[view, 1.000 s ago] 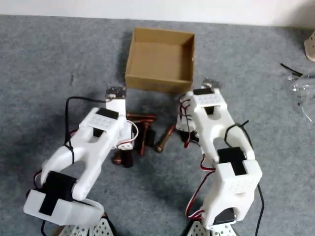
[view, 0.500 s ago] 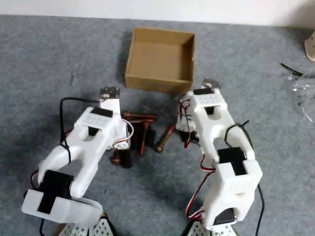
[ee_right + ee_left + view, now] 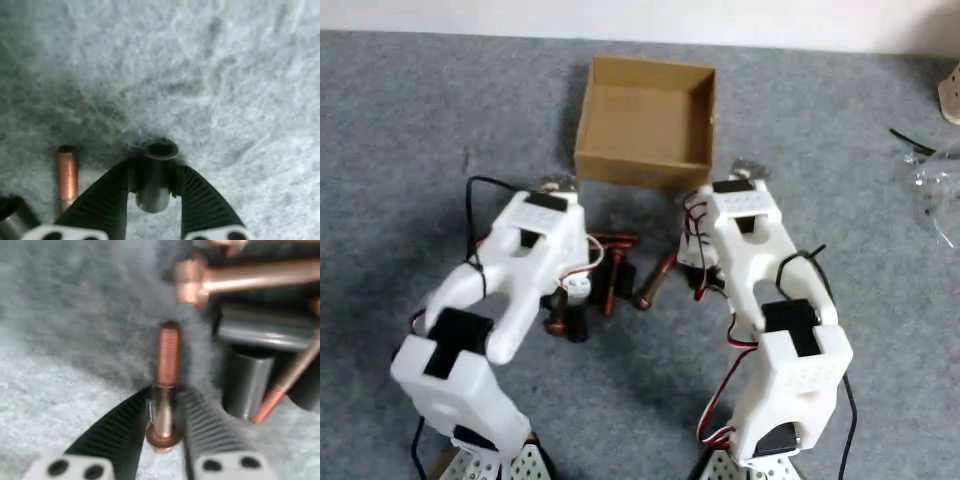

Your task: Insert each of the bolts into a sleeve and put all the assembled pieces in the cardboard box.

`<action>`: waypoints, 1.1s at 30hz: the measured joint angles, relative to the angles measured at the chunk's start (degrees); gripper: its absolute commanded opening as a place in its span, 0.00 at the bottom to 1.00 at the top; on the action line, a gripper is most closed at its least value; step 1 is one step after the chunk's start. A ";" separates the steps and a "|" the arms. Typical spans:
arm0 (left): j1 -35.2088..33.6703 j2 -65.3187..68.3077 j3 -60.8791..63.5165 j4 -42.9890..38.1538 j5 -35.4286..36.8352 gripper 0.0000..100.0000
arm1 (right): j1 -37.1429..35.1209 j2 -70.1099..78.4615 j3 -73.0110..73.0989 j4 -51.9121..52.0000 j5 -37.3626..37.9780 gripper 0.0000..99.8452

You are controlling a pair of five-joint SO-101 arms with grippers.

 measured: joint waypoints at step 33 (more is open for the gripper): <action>-18.11 3.87 -30.33 16.53 -81.93 0.00 | 0.00 0.00 0.00 0.00 0.00 0.00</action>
